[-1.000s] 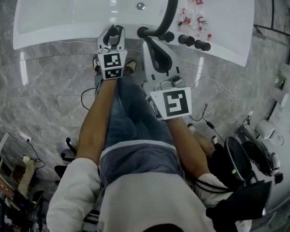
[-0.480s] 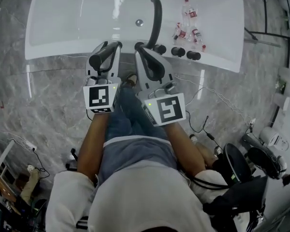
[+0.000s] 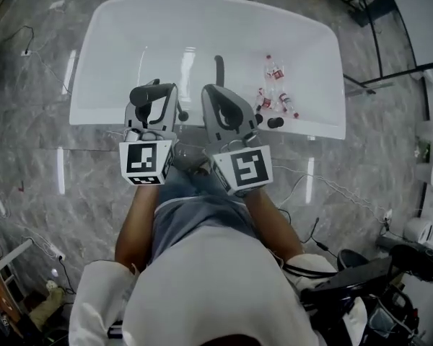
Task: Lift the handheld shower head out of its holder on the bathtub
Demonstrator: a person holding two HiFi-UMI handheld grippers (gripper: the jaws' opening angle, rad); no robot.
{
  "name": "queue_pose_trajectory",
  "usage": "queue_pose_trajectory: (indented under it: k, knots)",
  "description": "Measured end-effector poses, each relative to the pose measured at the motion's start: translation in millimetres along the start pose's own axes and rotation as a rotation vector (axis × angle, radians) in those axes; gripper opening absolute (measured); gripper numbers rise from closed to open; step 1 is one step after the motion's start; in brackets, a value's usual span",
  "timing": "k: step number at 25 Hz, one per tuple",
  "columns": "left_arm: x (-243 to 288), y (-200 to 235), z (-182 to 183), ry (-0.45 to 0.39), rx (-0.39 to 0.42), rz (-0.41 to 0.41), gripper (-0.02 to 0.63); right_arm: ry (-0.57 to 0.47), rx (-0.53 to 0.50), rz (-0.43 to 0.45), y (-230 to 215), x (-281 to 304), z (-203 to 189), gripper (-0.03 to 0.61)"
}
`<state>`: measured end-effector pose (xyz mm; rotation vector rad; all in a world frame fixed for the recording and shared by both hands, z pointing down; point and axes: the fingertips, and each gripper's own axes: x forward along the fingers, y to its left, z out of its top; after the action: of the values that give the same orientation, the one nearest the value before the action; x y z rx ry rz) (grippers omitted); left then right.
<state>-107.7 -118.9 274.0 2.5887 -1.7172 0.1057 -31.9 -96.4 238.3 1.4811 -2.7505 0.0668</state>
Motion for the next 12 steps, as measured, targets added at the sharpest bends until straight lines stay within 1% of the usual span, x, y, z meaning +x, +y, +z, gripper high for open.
queue_pose_trajectory:
  k: [3,5,8,12]
  knots:
    - [-17,-29,72,-0.064,0.01,-0.018,0.149,-0.028,-0.004,-0.007,-1,-30,58,0.018]
    - [-26,-39,106,-0.085,0.004,-0.031,0.147,-0.038,-0.016,-0.035,-2,-40,85,0.018]
    - [-34,-47,136,-0.101,-0.013,-0.047,0.149,-0.035,-0.012,-0.073,-9,-49,108,0.018]
    - [-35,-66,150,-0.101,-0.013,-0.062,0.149,-0.039,0.019,-0.089,-24,-64,117,0.017]
